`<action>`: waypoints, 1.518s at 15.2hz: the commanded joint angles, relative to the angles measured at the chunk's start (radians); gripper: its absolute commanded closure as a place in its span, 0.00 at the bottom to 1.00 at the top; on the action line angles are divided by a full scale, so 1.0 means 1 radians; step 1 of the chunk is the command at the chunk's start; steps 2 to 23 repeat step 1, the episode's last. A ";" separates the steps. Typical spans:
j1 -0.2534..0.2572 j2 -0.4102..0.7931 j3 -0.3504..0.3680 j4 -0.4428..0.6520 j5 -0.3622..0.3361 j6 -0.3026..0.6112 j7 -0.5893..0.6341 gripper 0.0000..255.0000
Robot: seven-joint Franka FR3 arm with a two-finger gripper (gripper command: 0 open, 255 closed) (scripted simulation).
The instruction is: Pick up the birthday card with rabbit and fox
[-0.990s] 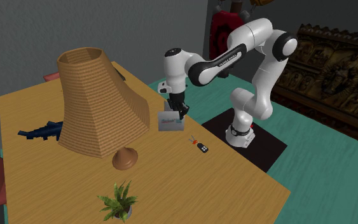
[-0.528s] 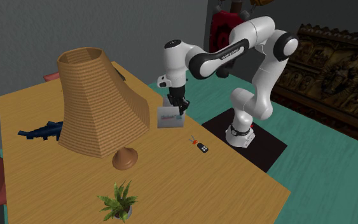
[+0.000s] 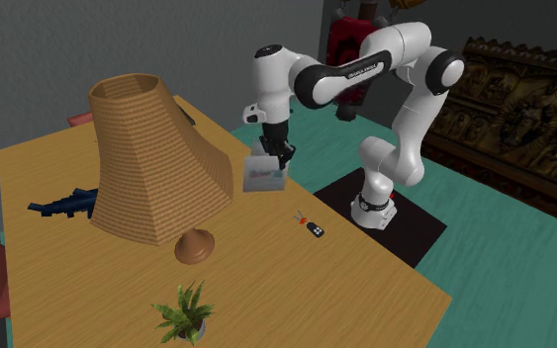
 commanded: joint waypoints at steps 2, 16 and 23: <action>0.000 0.001 0.000 0.011 0.000 -0.010 0.000 1.00; 0.000 0.001 0.000 0.011 0.000 -0.010 0.000 1.00; 0.000 0.001 0.000 0.011 0.000 -0.010 0.000 1.00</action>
